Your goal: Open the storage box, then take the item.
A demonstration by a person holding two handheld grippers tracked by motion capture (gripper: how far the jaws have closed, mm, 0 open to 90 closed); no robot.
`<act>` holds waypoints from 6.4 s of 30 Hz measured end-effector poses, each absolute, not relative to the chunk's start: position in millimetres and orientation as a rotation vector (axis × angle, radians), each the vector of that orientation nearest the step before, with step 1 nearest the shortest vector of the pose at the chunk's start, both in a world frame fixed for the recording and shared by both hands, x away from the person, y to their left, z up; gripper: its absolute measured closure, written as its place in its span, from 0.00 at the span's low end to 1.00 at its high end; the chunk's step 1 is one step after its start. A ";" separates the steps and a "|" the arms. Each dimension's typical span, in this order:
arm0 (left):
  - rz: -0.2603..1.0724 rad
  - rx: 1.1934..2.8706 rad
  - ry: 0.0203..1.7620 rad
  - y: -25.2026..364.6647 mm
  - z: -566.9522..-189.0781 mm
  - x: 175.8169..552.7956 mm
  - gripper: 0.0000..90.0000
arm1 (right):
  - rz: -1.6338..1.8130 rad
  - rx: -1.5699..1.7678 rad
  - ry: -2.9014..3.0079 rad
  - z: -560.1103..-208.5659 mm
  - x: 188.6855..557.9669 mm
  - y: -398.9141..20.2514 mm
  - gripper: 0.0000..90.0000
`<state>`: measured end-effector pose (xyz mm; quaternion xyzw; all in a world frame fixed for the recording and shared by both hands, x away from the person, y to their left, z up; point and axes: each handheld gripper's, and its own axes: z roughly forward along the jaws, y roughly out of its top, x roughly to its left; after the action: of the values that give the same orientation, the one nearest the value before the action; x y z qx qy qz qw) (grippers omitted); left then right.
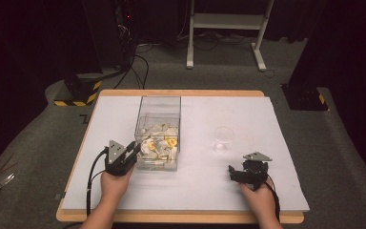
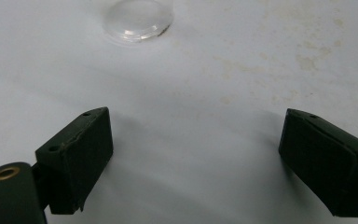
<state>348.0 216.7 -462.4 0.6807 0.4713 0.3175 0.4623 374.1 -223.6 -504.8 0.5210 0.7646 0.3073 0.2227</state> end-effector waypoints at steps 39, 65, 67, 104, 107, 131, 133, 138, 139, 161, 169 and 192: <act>0.781 1.685 1.156 215.2 -462.2 321.2 0.82 | 0.850 1.440 2.112 -504.9 374.2 -223.8 0.11; 0.782 1.675 1.169 211.9 -462.7 301.9 0.82 | 0.848 1.439 2.111 -504.9 374.0 -223.6 0.11; 0.782 1.680 1.167 212.0 -462.2 301.1 0.82 | 0.849 1.439 2.111 -504.9 374.0 -223.7 0.11; 0.822 1.650 1.108 231.2 -439.4 301.4 0.66 | 0.851 1.442 2.112 -504.8 374.2 -223.8 0.11; 0.826 1.647 1.125 240.4 -439.5 304.5 0.65 | 0.850 1.440 2.112 -504.8 374.1 -223.8 0.11; 0.800 1.794 1.332 301.8 -491.5 336.1 0.57 | 0.861 1.452 2.107 -504.5 373.8 -224.3 0.12; 0.790 1.796 1.336 304.5 -495.0 336.2 0.55 | 0.865 1.450 2.110 -504.4 373.8 -224.5 0.11; 0.760 1.826 1.334 305.0 -501.2 337.8 0.53 | 0.875 1.459 2.092 -503.2 374.5 -225.9 0.14; 0.763 1.826 1.328 305.0 -501.3 338.3 0.53 | 0.875 1.462 2.083 -502.9 374.4 -226.3 0.14; 0.728 1.910 1.292 298.8 -504.4 341.2 0.45 | 0.931 1.360 2.073 -470.6 379.5 -195.6 0.15; 0.737 1.919 1.289 298.6 -504.5 341.1 0.44 | 1.012 1.322 2.120 -458.0 373.7 -173.5 0.16; 0.728 1.935 1.234 295.8 -505.2 337.0 0.44 | 1.134 1.177 2.203 -434.6 366.4 -125.2 0.20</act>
<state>337.0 295.8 -505.2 0.7503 0.4782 0.2821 0.3588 366.4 -125.2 -434.6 0.4207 0.7871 0.4053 0.1980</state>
